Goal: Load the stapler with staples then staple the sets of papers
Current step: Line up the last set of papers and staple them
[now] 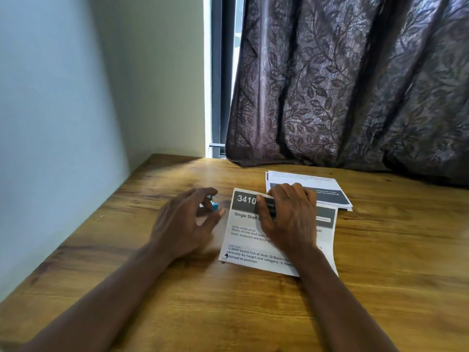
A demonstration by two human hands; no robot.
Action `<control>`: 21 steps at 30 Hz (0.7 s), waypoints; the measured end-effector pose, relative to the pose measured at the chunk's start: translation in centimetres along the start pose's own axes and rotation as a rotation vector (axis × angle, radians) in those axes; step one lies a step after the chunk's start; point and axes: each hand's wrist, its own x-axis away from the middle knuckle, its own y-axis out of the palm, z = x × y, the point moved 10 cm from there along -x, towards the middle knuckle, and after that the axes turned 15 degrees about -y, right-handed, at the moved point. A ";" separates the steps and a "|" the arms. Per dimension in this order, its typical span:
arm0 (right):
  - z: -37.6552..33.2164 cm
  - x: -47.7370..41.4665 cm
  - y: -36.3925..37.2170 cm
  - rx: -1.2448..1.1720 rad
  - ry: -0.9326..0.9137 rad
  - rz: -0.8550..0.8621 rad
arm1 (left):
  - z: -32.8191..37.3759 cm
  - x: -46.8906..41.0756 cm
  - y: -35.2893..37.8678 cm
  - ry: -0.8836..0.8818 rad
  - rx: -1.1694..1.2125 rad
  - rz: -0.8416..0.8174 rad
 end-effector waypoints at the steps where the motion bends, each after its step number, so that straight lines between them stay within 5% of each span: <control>1: 0.4 0.0 -0.4 -0.006 0.020 0.024 | 0.7 0.6 0.3 0.019 0.002 -0.016; 7: 2.7 0.4 -2.9 -0.027 0.108 0.170 | 1.8 1.1 4.1 -0.077 0.298 -0.296; 11: 4.1 1.0 -4.7 0.051 0.187 0.222 | 2.0 0.1 4.2 -0.158 0.516 -0.247; 15: 7.8 3.2 -6.2 0.092 0.502 0.286 | 2.7 -1.7 4.5 -0.207 0.701 -0.148; 18: 10.7 5.3 -3.6 -0.083 0.695 0.169 | 2.8 -3.1 5.4 -0.255 0.758 -0.067; 21: 12.5 7.2 -0.8 -0.536 0.883 0.214 | 2.6 -4.1 6.7 -0.259 0.744 -0.047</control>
